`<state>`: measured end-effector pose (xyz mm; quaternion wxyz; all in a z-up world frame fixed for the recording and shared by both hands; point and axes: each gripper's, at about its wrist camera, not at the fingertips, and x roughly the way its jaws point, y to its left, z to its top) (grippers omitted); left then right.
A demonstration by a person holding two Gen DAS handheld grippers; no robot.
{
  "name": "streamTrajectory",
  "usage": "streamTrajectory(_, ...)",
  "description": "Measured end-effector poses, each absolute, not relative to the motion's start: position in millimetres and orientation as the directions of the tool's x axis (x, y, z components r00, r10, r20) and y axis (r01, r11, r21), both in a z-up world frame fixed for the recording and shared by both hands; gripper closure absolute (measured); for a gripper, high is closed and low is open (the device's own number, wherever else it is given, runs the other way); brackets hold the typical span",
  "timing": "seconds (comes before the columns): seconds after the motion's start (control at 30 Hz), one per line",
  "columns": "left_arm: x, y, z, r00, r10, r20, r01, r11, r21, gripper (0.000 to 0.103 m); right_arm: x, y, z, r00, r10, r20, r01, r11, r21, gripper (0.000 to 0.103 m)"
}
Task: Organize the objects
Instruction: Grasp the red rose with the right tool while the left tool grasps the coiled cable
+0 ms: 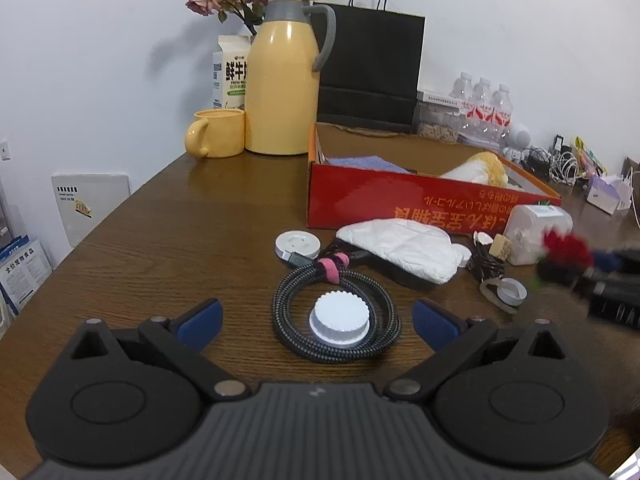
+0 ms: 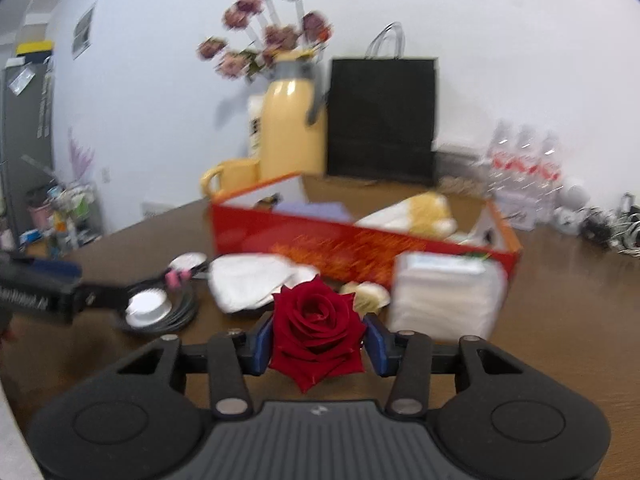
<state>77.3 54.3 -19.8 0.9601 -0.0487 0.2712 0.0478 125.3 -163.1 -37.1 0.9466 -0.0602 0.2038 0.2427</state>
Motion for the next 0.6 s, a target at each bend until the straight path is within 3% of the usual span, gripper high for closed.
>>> streamTrajectory(0.23,87.0,50.8,-25.9,0.841,0.072,-0.536,-0.116,0.992,-0.050,0.000,152.5,-192.7,-37.7,0.860,0.310,-0.406,-0.357,0.933,-0.045,0.058)
streamTrajectory(0.6,110.2,40.3,-33.5,0.813,0.067,-0.579,-0.084,0.996,-0.002,0.000,154.6,-194.7,-42.2,0.859,0.317,-0.402,-0.366,0.929,-0.050,0.058)
